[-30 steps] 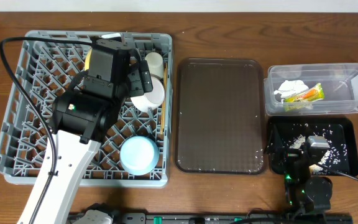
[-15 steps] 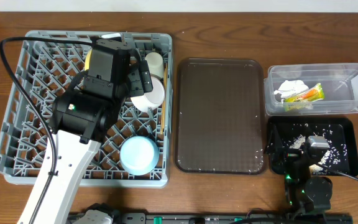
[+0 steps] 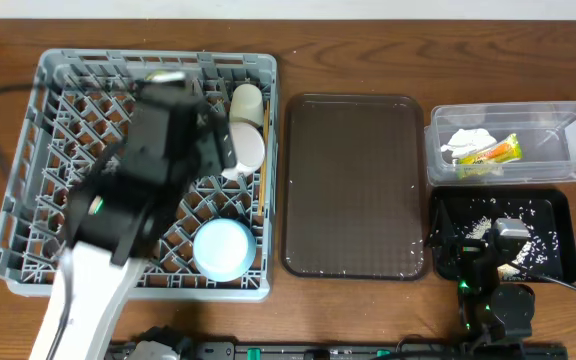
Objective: Sort waste into correct bins and load items into the dishwasher rack
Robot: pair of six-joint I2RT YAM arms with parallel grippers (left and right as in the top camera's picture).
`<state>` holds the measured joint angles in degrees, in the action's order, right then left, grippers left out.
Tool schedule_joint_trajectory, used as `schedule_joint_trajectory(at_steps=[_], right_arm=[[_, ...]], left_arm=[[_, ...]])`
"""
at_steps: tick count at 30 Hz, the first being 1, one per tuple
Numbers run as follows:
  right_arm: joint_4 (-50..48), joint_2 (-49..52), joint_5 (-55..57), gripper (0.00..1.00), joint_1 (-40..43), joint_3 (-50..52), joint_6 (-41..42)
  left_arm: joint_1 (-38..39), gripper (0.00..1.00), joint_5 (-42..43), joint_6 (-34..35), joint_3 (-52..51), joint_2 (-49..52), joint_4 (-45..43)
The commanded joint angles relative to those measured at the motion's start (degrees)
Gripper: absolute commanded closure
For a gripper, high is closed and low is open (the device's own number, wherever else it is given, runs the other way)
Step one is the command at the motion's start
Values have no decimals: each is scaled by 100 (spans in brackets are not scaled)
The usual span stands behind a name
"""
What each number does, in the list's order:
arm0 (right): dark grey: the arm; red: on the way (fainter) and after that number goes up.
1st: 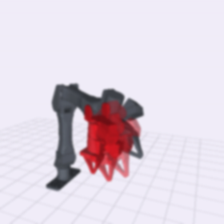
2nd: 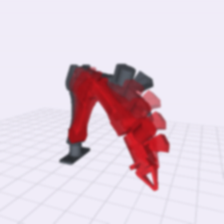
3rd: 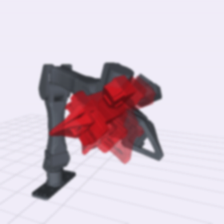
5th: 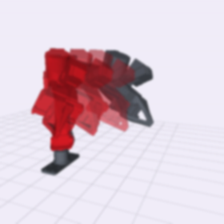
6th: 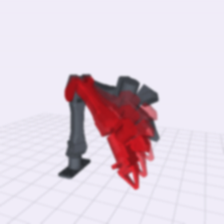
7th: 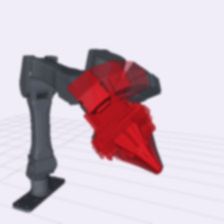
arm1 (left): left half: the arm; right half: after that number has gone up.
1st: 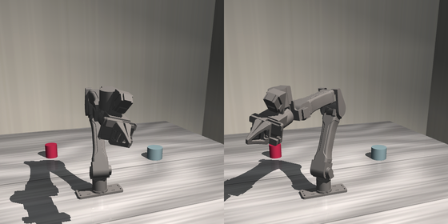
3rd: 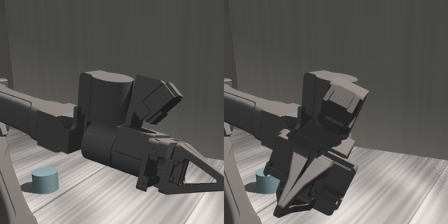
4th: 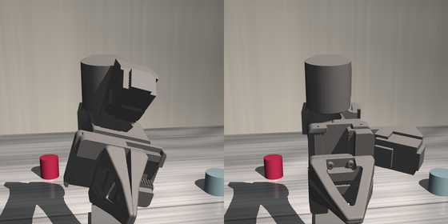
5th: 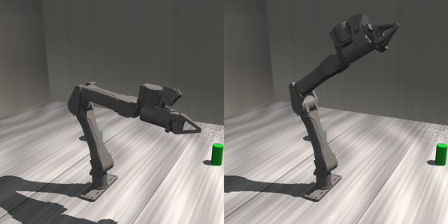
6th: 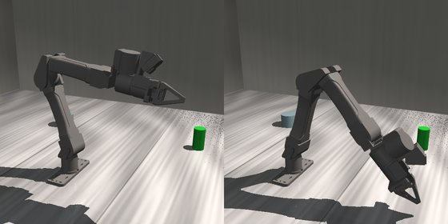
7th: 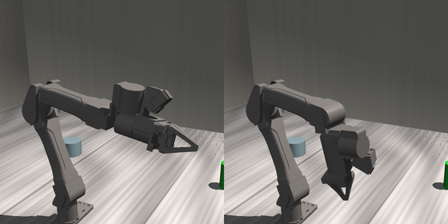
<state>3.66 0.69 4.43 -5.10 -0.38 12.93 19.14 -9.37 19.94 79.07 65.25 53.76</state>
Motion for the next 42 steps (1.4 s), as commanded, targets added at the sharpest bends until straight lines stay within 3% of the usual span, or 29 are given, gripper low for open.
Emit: schedule_joint_trajectory(at_steps=[1, 7, 14, 24, 28, 37, 42], right_arm=[[22, -35, -20, 1, 33, 7, -79], [22, -35, -20, 1, 33, 7, -76], [22, -31, -20, 1, 33, 7, -79], [22, -31, -20, 1, 33, 7, -79], [22, -31, -20, 1, 33, 7, -76], [22, -31, -20, 1, 33, 7, -79], [22, -31, -20, 1, 33, 7, -79]], left_arm=[[-39, 9, -26, 74, -555, -994, 37], [-420, 9, -22, 321, -2175, -2924, -177], [-1060, 9, 28, 833, -3860, -4966, -1287], [-1818, 9, 1204, 846, -6373, -6264, -5637], [-1878, 9, 1292, 844, -7079, -6373, -6752], [-1875, 9, 1281, 664, -7893, -6518, -6999], [-1875, 9, 1281, -57, -7884, -6518, -6271]])
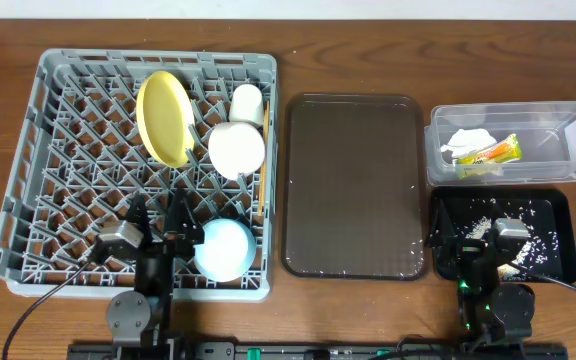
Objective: Sort waste into correct bins and load items into the dishwasher rack
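Note:
The grey dishwasher rack (28, 160) holds a yellow plate (163, 118) standing on edge at the back. Beside the plate are a white bowl (236, 150), a white cup (246, 102) and a thin wooden stick (262, 190). A light blue bowl (223, 248) lies at the rack's front. My left gripper (158, 218) is folded back at the front edge of the rack, left of the blue bowl, its fingers spread and empty. My right gripper (468, 245) rests over the black bin (553, 250); its jaws do not show against the dark bin.
A brown tray (353, 185) with a few crumbs lies between the rack and the bins. The clear bin (513, 165) at the back right holds white paper and a wrapper. The black bin holds white food scraps.
My left arm was stretched, blurred, over the back of the rack. It now sits folded at the rack's front edge, and the yellow plate shows standing in the rack. The right arm has not moved.

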Robot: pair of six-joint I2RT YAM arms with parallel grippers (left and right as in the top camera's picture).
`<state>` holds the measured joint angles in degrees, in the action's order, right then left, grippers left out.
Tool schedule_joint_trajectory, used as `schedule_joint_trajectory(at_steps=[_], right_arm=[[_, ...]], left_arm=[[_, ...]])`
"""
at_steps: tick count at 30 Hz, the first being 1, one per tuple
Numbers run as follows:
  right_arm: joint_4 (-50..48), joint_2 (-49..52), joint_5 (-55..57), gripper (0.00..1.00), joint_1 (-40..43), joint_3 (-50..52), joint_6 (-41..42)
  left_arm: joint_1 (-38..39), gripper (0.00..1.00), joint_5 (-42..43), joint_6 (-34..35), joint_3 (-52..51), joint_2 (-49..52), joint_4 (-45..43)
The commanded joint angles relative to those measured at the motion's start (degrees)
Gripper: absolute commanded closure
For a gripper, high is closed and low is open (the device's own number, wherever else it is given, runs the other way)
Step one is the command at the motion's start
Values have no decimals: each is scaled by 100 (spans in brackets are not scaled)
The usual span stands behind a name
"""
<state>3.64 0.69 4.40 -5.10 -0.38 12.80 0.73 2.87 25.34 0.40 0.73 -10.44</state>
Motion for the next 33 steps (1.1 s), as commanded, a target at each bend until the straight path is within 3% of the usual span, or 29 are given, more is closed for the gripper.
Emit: schedule_joint_trajectory(at_steps=[1, 8, 14, 33], right_arm=[[24, -31, -17, 1, 33, 7, -66], [24, -31, -17, 1, 33, 7, -66], [24, -31, -20, 1, 33, 7, -63], [24, -31, -17, 1, 33, 7, -63]], left_arm=[[-35, 9, 57, -907, -17, -66, 363], [9, 9, 50, -2061, -17, -63, 1447], [326, 9, 57, -2778, -17, -63, 1427], [363, 9, 74, -2787, -17, -50, 1427]])
